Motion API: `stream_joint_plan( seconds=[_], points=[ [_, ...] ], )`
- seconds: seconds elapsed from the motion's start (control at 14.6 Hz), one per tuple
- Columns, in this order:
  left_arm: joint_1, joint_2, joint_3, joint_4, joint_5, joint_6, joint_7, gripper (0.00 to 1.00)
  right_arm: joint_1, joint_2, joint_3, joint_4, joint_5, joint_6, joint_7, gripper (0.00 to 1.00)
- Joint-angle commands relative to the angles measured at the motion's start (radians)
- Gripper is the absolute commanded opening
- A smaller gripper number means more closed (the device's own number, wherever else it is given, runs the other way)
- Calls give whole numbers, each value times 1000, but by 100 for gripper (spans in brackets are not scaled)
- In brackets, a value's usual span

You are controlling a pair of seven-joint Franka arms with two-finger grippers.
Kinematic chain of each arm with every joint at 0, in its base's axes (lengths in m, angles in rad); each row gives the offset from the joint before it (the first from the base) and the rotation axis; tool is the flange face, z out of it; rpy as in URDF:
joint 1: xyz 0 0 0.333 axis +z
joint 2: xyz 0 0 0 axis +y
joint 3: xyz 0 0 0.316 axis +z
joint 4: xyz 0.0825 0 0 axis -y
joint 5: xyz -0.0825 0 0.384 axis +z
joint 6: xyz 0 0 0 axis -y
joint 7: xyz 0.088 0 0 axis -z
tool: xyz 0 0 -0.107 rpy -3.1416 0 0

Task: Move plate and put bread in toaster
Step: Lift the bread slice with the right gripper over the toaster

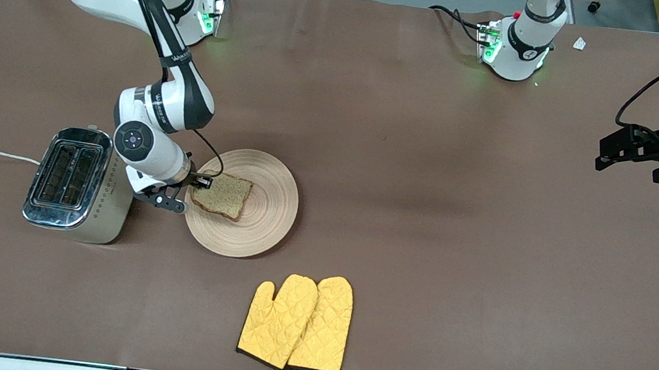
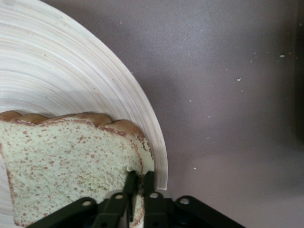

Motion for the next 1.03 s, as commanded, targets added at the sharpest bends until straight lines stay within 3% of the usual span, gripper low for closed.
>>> stream_joint_plan(
  seconds=[0.0,0.41,0.96],
  points=[
    [2,9,-1,-9,-2,24,-12,100,17,-4,-5,17,-4,-25,39,0],
    [8,9,1,-9,-3,26,-9,100,23,-4,-6,288,-36,-385,30,0],
    [27,10,1,-9,-3,26,-5,100,40,-6,-5,562,-360,-741,-51,0]
  ],
)
